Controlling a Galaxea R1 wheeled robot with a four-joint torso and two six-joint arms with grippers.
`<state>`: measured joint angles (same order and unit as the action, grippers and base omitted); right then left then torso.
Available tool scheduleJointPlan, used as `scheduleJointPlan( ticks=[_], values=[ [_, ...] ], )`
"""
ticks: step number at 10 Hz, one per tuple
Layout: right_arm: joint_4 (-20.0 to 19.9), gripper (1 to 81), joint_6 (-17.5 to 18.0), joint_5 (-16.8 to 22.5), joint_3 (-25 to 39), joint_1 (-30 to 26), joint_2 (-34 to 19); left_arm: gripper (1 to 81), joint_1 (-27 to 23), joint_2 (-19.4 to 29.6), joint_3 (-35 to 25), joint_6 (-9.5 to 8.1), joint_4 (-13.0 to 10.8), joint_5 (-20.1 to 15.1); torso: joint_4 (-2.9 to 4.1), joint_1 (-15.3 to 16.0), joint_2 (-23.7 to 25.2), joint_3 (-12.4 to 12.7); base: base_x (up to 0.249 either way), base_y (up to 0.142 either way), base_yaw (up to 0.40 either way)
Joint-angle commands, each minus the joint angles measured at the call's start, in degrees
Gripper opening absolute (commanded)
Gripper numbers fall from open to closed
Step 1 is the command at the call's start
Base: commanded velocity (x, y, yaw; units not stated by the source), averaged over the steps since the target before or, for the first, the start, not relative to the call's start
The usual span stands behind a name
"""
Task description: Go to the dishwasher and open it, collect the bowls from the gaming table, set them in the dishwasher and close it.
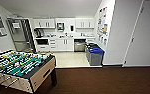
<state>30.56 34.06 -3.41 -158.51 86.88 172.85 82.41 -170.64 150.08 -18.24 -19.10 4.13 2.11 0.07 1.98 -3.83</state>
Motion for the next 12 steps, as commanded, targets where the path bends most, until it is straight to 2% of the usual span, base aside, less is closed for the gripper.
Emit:
scheduleJointPlan(
  ticks=[1,12],
  values=[
    [0.91,1.0,-0.40,2.36,0.41,-2.11,0.24,1.0,-2.73,0.48,-0.13,-0.04,-0.32,-2.55,0.00,0.00,0.00,0.00,0.194,0.000,0.000],
    [0.90,1.0,-0.40,1.74,0.41,-1.84,0.15,1.0,-2.73,0.56,-0.13,0.04,-0.23,-2.46,0.00,-0.07,0.02,0.00,0.196,0.000,0.000]
  ],
)
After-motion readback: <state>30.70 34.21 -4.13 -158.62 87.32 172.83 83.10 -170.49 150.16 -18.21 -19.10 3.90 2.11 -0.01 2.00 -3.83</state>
